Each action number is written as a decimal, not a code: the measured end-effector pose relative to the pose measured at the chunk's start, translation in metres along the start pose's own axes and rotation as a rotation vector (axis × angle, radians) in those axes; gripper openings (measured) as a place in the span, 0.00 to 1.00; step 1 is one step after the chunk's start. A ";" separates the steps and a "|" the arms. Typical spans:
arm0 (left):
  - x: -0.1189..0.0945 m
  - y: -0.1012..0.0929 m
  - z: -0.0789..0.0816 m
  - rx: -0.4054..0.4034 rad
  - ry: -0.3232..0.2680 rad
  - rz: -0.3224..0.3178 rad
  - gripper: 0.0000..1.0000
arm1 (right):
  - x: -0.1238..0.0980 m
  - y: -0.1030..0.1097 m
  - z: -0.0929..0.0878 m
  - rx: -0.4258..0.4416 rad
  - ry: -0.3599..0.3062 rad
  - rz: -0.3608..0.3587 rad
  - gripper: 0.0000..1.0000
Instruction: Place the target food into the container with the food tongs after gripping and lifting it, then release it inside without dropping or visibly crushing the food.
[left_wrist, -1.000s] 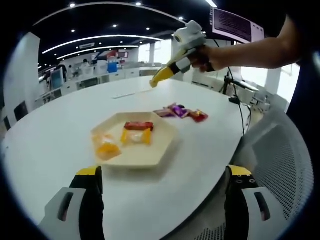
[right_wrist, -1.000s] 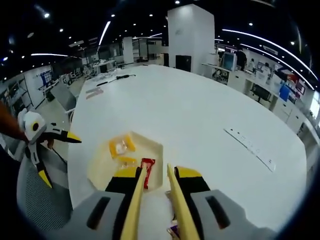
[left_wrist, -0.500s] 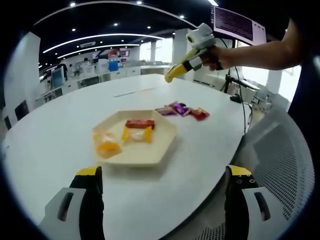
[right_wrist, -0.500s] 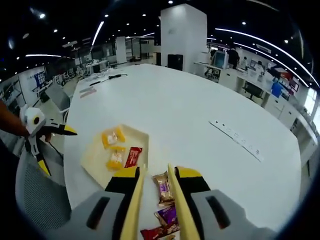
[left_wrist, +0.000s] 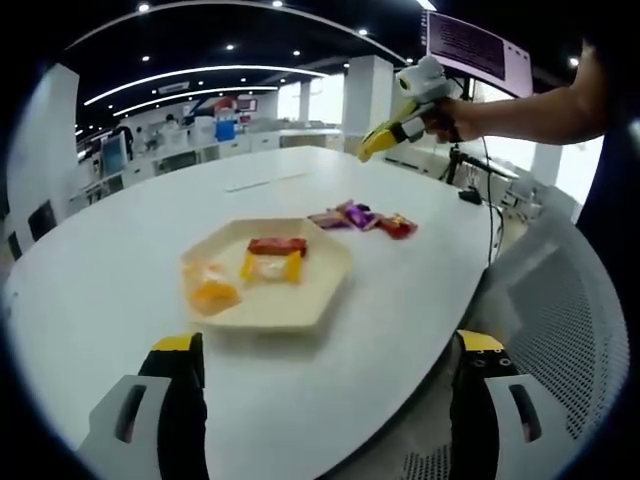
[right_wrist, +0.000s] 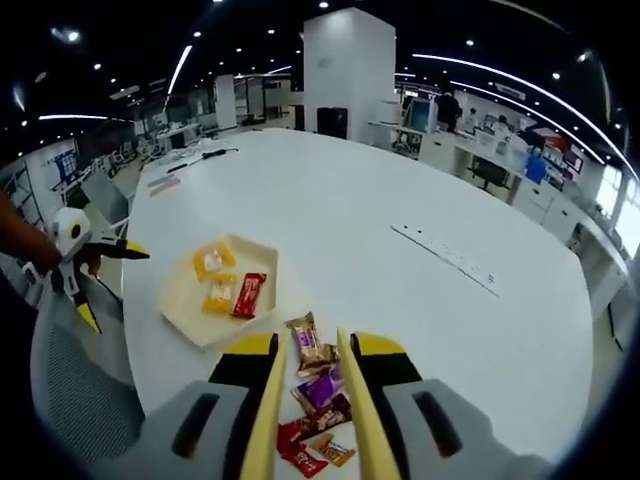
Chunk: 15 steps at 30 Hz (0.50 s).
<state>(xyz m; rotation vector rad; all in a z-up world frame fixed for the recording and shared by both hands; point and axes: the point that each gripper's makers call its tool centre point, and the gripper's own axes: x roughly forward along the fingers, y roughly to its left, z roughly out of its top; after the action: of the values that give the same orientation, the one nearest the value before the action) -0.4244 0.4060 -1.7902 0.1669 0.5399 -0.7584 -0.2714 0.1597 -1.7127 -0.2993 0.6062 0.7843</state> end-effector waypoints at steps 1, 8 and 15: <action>0.000 0.000 0.000 -0.001 -0.001 -0.003 0.99 | -0.001 0.000 0.000 0.001 -0.003 -0.002 0.27; 0.001 -0.003 -0.004 0.005 0.019 -0.015 0.99 | -0.019 0.003 -0.016 0.016 0.000 -0.025 0.28; 0.000 -0.001 -0.005 -0.003 0.018 -0.003 0.98 | -0.025 0.000 -0.029 0.026 -0.002 -0.058 0.28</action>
<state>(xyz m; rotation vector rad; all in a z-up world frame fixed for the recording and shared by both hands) -0.4268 0.4072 -1.7946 0.1704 0.5581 -0.7595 -0.2971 0.1322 -1.7208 -0.2914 0.6032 0.7206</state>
